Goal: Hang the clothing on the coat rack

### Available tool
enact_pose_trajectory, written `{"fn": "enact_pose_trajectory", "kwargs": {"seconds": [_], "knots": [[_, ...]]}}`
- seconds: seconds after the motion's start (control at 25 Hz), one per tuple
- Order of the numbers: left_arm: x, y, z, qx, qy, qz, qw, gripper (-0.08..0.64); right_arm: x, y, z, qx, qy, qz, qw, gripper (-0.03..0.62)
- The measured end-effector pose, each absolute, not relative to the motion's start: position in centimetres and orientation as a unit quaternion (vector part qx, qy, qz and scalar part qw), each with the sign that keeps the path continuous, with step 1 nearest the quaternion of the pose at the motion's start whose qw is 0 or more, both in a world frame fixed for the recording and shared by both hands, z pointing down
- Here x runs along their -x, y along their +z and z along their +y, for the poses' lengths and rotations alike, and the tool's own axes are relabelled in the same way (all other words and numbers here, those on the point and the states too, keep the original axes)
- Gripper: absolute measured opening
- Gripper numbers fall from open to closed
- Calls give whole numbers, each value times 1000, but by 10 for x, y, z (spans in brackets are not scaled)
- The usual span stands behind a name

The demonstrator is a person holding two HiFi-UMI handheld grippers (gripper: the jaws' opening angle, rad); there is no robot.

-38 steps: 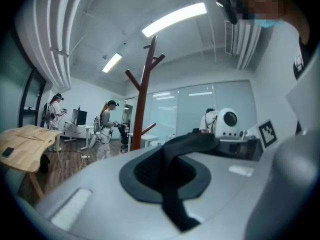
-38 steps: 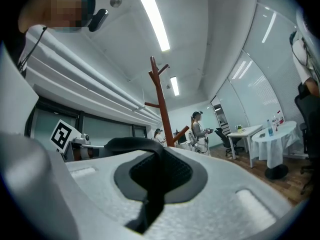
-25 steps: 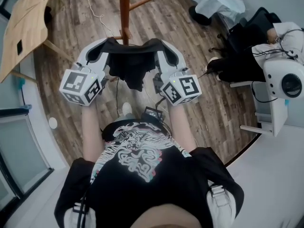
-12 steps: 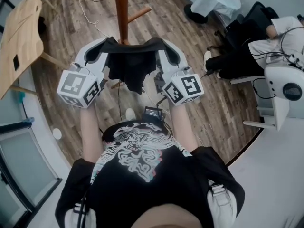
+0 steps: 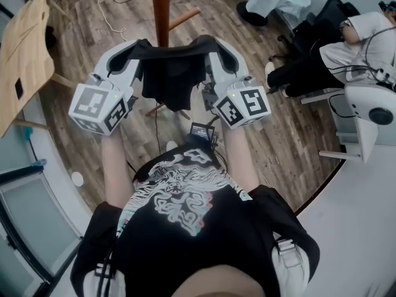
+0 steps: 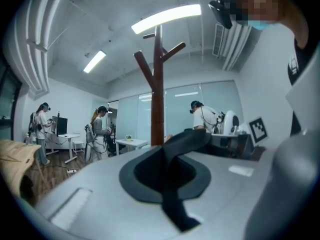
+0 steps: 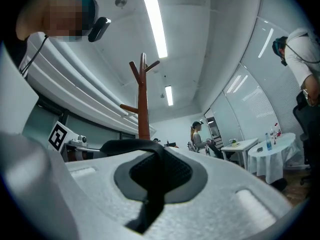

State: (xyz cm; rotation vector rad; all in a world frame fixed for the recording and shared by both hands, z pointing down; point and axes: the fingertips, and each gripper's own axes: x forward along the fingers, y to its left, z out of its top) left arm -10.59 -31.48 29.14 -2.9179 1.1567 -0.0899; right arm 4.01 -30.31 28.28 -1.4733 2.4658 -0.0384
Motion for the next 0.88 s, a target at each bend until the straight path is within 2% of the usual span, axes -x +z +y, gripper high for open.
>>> {"fn": "enact_pose_trajectory", "kwargs": {"seconds": [0.28,0.88], "knots": [[107,287,-325,931,-43,362,13,-7,-41,284,-313,517,-13,847,122,11],[106,316,-360,931,-61,360,-25,-6,-46,305,-348,538,-41,836,96,11]]}}
